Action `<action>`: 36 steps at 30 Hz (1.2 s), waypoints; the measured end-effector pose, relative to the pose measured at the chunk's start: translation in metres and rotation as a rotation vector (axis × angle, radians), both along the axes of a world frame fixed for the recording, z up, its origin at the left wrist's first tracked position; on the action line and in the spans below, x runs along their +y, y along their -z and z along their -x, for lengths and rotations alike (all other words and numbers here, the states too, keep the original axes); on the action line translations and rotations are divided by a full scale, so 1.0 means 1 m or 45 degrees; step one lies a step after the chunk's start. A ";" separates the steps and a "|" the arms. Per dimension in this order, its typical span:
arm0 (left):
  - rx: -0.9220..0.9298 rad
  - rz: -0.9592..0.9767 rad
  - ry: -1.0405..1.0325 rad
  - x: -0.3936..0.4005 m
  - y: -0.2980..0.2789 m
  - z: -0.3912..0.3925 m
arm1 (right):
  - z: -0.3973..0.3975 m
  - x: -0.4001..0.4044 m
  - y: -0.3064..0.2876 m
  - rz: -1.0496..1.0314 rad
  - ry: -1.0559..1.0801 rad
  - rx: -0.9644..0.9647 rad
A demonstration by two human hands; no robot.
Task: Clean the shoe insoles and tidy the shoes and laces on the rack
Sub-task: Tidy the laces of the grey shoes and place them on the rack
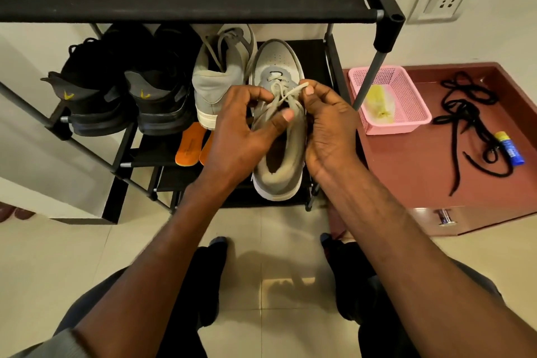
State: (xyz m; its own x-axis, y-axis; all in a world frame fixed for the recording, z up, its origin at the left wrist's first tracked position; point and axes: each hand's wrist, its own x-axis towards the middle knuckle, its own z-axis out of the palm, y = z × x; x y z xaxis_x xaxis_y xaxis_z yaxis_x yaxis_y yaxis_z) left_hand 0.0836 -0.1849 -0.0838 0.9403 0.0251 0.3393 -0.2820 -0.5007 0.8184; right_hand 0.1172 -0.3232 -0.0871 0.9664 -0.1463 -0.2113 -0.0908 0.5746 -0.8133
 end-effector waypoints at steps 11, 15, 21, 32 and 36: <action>-0.086 0.352 -0.372 -0.012 0.001 -0.004 | -0.002 -0.020 0.000 0.860 -0.146 -0.314; -0.103 0.351 -0.395 -0.012 0.004 -0.007 | -0.003 -0.026 0.001 1.006 -0.147 -0.411; -0.127 0.259 -0.363 -0.010 0.003 -0.004 | -0.004 -0.023 -0.004 0.740 -0.069 -0.178; -0.129 0.231 -0.323 -0.003 0.001 -0.006 | 0.006 -0.029 -0.008 0.638 -0.293 -0.333; -0.088 0.218 -0.201 0.003 -0.003 -0.005 | 0.010 -0.019 -0.003 0.738 -0.261 -0.363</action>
